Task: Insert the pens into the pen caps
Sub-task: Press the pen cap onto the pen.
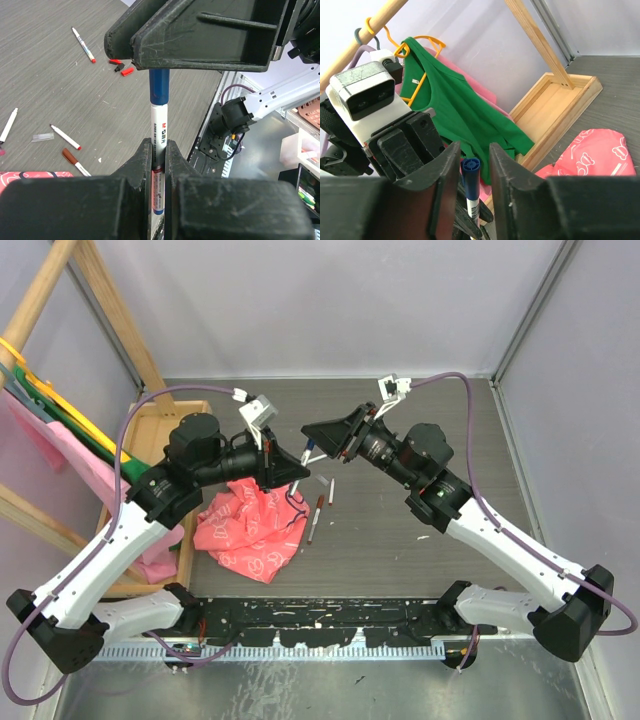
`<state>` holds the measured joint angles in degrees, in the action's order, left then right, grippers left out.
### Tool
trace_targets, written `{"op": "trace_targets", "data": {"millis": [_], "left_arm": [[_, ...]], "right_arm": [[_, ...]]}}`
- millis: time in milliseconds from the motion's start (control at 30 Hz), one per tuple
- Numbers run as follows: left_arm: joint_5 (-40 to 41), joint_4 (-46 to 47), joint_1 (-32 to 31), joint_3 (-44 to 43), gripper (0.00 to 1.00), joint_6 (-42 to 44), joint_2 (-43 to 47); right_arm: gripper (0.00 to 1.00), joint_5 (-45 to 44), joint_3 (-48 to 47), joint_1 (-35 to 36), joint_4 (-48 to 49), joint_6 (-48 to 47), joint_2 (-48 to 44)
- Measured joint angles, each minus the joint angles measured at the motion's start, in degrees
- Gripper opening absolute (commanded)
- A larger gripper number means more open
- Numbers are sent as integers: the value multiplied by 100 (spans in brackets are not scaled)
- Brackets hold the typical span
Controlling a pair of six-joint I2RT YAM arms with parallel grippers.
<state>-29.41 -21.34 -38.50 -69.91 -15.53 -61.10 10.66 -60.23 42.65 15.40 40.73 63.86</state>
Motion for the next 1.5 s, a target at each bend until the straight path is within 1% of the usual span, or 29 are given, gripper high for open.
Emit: {"op": "trace_targets", "data": {"millis": [67, 267, 600, 733, 900, 1133, 1367, 1500], "left_arm": [[-13, -2, 0, 0, 0, 0, 0], [-39, -37, 0, 0, 0, -2, -2], [109, -42, -13, -11, 0, -179, -7], [138, -245, -33, -205, 0, -262, -66], [136, -450, -81, -433, 0, -372, -87], [164, -813, -142, -490, 0, -470, -90], [181, -1257, -190, -496, 0, -481, -107], [173, -1340, -201, -498, 0, -463, -151]], "right_arm": [[24, 4, 0, 0, -2, 2, 0], [1, 61, 0, 0, -11, -7, 0], [0, 92, -85, 55, -243, -131, -9], [0, -426, -304, 415, -481, -516, 26], [0, -1196, -396, 927, -435, -960, 24], [0, -1928, 13, 1399, -162, -1119, -83], [0, -2214, 514, 1576, 269, -1040, -151], [0, -2389, 610, 1617, 243, -1023, -243]]}}
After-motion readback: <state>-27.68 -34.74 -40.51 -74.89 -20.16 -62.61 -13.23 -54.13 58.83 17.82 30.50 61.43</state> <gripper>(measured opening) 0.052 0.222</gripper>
